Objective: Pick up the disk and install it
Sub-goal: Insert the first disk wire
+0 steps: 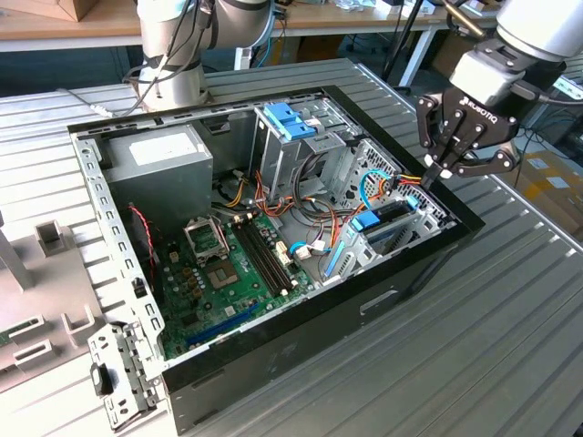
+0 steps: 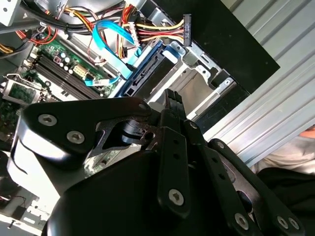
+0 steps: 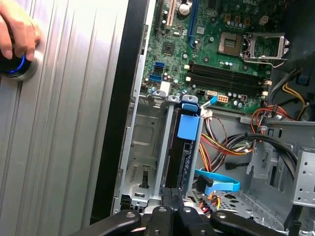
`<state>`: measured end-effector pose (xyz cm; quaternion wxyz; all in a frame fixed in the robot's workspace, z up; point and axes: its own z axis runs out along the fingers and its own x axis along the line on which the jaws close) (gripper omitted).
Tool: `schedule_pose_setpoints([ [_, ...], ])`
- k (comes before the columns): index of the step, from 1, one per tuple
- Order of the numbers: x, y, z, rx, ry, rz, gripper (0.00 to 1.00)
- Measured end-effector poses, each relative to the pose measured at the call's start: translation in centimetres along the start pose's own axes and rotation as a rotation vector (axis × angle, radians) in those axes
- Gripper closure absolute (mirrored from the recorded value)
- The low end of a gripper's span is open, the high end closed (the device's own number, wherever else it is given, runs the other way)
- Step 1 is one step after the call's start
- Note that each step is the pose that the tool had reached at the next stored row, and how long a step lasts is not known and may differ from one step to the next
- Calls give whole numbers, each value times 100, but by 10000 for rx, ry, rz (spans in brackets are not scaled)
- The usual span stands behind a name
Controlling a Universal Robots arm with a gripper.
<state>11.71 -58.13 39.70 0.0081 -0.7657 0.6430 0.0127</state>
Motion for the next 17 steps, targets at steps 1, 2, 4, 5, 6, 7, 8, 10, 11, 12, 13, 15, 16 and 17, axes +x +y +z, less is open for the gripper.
schedule_pose_setpoints([
  [1, 0, 0, 0, -4, 1, -138, 89],
  [2, 0, 0, 0, -8, 1, -265, 89],
  [4, 0, 0, 0, -13, 2, -433, 89],
  [5, 0, 0, 0, -17, 3, -572, 89],
  [6, 0, 0, 0, -20, 3, -667, 89],
  [7, 0, 0, 0, -22, 3, -759, 89],
  [8, 0, 0, 0, -25, 4, -862, 89],
  [10, 0, 0, 0, -36, 5, -1205, 89],
  [11, 0, 0, 0, -41, 6, -1404, 89],
  [12, 0, 0, 0, -47, 7, -1607, 89],
  [13, 0, 0, 0, -50, 7, -1698, 89],
  [15, 0, 0, 0, -57, 8, -1921, 89],
  [16, 0, 0, 0, -60, 8, -2017, 89],
  [17, 0, 0, 0, -64, 9, -2156, 89],
])
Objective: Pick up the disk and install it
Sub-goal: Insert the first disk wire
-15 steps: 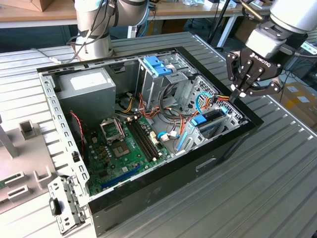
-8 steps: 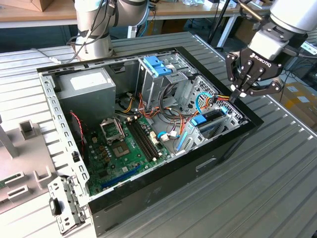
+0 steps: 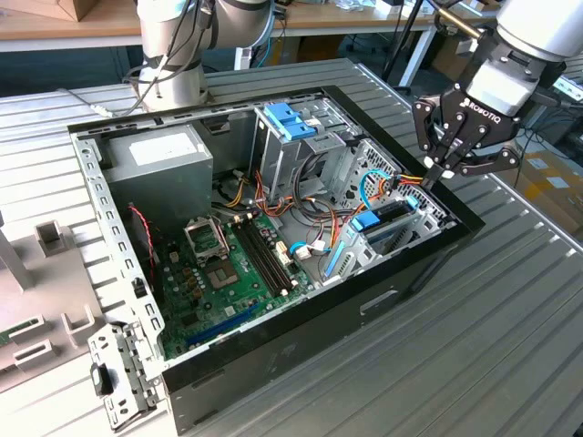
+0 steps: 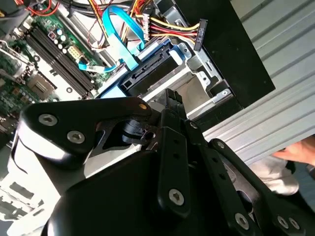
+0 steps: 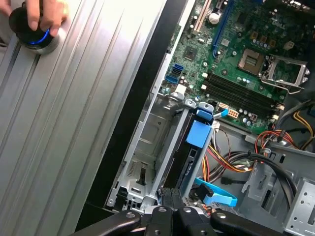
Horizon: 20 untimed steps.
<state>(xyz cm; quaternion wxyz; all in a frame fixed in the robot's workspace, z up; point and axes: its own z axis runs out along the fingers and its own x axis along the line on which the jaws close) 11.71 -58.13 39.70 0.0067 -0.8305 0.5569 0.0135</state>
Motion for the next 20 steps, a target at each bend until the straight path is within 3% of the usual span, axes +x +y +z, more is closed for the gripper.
schedule_pose_setpoints([
  [6, 0, 0, 0, -32, 4, -1057, 89],
  [20, 0, 0, 0, -75, 10, -2534, 89],
])
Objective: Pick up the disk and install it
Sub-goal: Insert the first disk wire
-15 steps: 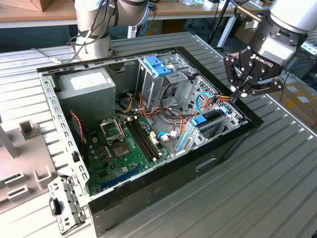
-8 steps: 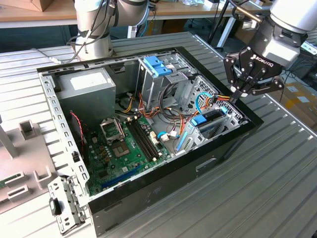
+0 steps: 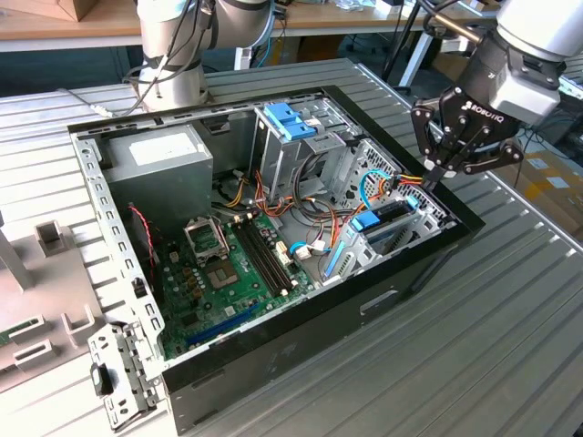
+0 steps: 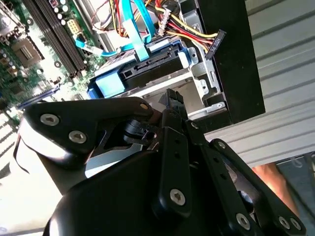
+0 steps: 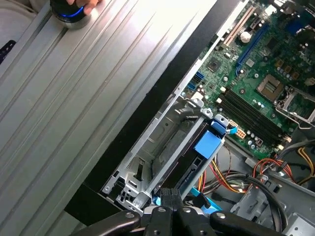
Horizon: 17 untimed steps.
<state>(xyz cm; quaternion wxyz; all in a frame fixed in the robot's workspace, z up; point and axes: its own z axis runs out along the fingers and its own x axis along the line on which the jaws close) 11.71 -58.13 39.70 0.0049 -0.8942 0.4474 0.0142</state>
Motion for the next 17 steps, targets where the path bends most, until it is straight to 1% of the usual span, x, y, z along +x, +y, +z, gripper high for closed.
schedule_pose_setpoints([
  [3, 0, 0, -1, -9, 2, -290, 89],
  [4, 0, 0, 0, -14, 2, -459, 89],
  [11, 0, 0, 0, -40, 6, -1336, 89],
  [12, 0, 0, 0, -42, 6, -1407, 89],
  [17, 0, 0, 0, -43, 6, -1423, 89],
])
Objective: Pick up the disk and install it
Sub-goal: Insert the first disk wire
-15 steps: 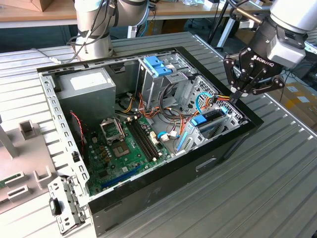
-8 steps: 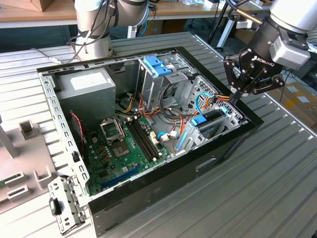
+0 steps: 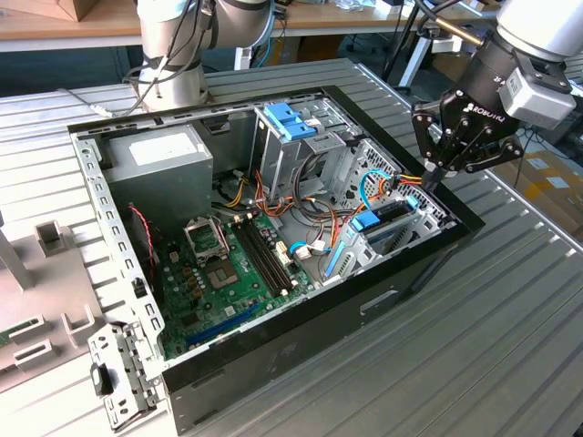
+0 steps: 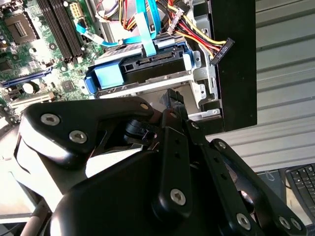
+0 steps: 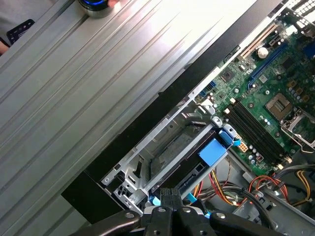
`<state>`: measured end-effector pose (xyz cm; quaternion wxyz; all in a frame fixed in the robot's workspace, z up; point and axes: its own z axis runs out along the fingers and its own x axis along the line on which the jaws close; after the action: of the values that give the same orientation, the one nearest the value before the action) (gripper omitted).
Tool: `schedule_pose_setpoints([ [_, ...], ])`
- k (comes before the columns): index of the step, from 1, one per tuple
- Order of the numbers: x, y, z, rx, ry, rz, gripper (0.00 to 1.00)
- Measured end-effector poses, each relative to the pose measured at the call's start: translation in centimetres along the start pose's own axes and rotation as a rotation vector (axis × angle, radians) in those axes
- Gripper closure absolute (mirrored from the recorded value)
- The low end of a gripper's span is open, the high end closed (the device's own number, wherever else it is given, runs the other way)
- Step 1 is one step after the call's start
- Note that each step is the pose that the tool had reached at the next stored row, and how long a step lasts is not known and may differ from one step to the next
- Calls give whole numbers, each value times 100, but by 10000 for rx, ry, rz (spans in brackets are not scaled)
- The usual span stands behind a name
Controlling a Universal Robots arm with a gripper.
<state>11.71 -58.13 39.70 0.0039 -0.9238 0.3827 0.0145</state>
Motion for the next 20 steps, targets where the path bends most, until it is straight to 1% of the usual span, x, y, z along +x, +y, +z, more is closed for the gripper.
schedule_pose_setpoints([
  [2, 0, 0, 0, 0, 0, 0, 89],
  [4, 0, 0, 0, 0, 0, 0, 76],
  [5, 0, 0, 1, 1, -1, -1, 76],
  [7, 0, 0, 0, 0, 0, -1, 64],
  [8, 0, 0, 0, 0, 0, 0, 64],
  [9, 0, 0, 0, 0, -1, -1, 58],
  [12, 9, -10, 0, 0, 0, -4, 58],
  [20, 111, -111, -1, 0, -1, -1, 58],
])
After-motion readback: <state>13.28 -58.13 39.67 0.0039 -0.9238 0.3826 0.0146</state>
